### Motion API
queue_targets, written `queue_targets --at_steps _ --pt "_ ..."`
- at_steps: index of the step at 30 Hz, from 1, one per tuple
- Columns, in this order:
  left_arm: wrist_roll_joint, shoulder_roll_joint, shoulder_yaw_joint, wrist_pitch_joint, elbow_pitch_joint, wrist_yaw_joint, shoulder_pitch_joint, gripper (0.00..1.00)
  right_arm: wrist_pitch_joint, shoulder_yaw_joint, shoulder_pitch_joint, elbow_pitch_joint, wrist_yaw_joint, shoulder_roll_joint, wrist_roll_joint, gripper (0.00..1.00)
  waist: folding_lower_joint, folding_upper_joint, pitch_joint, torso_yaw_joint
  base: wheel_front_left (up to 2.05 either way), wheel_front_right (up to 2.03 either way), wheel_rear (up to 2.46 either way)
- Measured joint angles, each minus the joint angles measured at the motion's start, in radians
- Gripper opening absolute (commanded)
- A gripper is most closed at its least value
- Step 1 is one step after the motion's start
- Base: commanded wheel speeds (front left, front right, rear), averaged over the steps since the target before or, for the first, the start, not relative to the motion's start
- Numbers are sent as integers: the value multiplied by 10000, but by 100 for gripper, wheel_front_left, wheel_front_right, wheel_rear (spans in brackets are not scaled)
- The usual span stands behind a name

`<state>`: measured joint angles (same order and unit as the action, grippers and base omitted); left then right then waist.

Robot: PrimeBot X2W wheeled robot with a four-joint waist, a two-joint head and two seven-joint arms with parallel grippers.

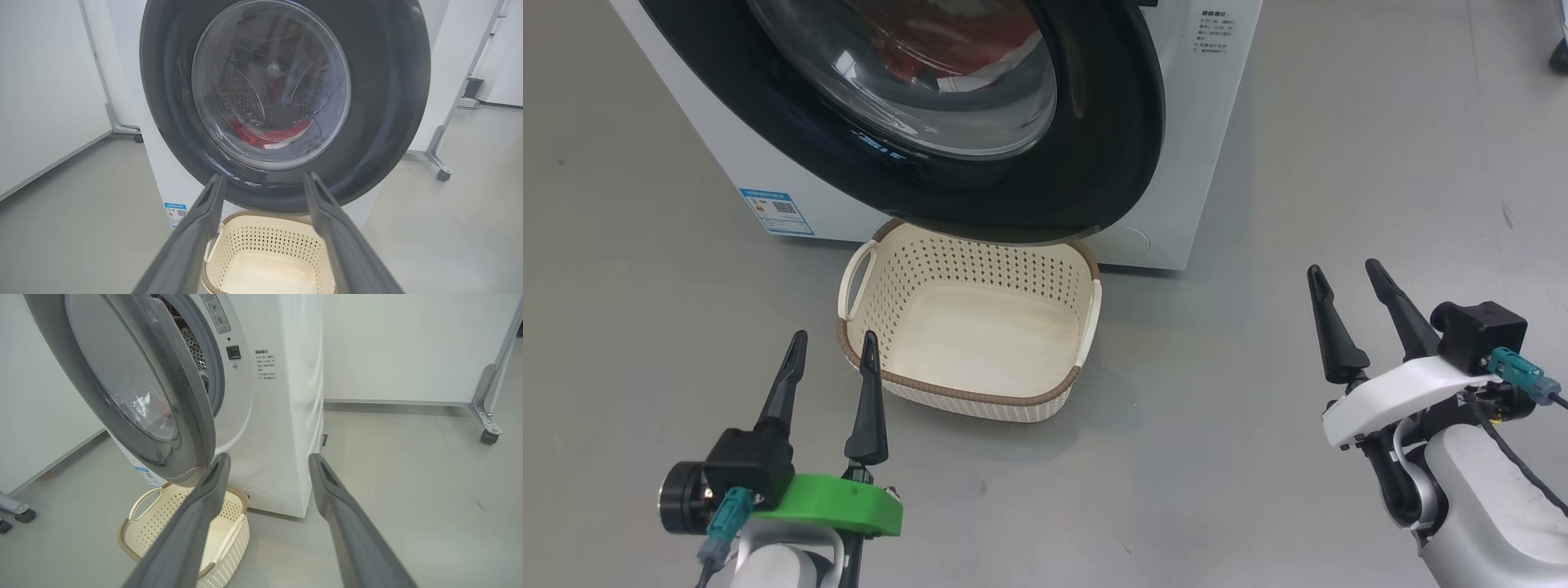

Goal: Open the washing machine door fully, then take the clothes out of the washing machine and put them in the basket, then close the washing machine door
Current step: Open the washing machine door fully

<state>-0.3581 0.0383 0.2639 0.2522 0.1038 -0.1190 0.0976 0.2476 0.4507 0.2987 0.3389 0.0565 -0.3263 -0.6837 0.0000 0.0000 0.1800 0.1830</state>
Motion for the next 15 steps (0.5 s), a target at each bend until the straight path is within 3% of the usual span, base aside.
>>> queue_targets --at_steps 15 --pt "2 0 -157 0 33 0 -223 100 2 -961 -813 -1151 474 598 474 100 0 0 -20 -237 0 0 0"
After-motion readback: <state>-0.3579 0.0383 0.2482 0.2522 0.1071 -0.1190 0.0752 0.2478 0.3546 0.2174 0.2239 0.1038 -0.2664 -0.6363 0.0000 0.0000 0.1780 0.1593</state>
